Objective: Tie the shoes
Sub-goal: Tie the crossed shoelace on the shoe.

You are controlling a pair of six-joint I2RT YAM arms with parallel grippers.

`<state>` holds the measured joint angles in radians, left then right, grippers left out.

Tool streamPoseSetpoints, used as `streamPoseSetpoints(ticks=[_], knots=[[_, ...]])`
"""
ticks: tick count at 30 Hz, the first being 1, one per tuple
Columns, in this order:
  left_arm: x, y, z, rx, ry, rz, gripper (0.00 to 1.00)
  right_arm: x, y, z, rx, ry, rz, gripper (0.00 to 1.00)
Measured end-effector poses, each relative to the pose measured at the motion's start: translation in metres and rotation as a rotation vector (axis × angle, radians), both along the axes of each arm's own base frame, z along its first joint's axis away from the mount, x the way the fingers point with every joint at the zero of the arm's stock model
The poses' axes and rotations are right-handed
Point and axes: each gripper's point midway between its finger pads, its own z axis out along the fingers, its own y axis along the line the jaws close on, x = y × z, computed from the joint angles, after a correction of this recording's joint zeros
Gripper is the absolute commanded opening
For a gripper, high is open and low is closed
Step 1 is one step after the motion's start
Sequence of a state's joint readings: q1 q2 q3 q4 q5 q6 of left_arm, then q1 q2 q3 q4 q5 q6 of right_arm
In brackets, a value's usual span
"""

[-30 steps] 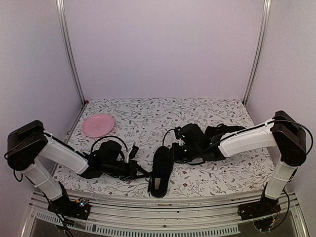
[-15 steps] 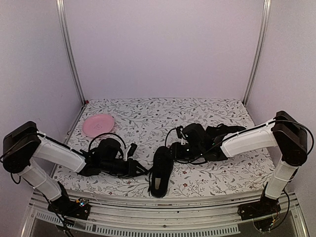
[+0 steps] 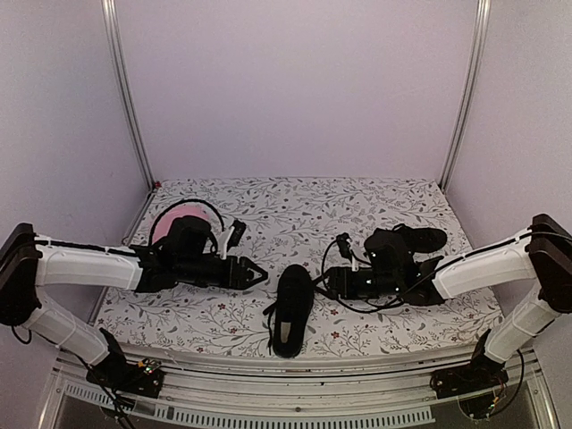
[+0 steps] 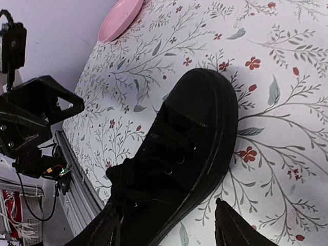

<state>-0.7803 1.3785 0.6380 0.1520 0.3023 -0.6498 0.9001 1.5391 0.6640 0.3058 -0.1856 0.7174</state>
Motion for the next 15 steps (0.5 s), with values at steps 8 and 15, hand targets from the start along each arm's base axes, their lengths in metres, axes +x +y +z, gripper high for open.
streamPoseSetpoints(ticks=[8, 15], knots=[[0.005, -0.034, -0.002, -0.002, -0.043, -0.160, 0.55, -0.015, 0.018, -0.014, 0.052, 0.020, 0.138, 0.50], [0.003, -0.038, -0.014, 0.001, -0.015, -0.167, 0.55, -0.019, 0.028, -0.031, 0.039, 0.046, 0.194, 0.43]])
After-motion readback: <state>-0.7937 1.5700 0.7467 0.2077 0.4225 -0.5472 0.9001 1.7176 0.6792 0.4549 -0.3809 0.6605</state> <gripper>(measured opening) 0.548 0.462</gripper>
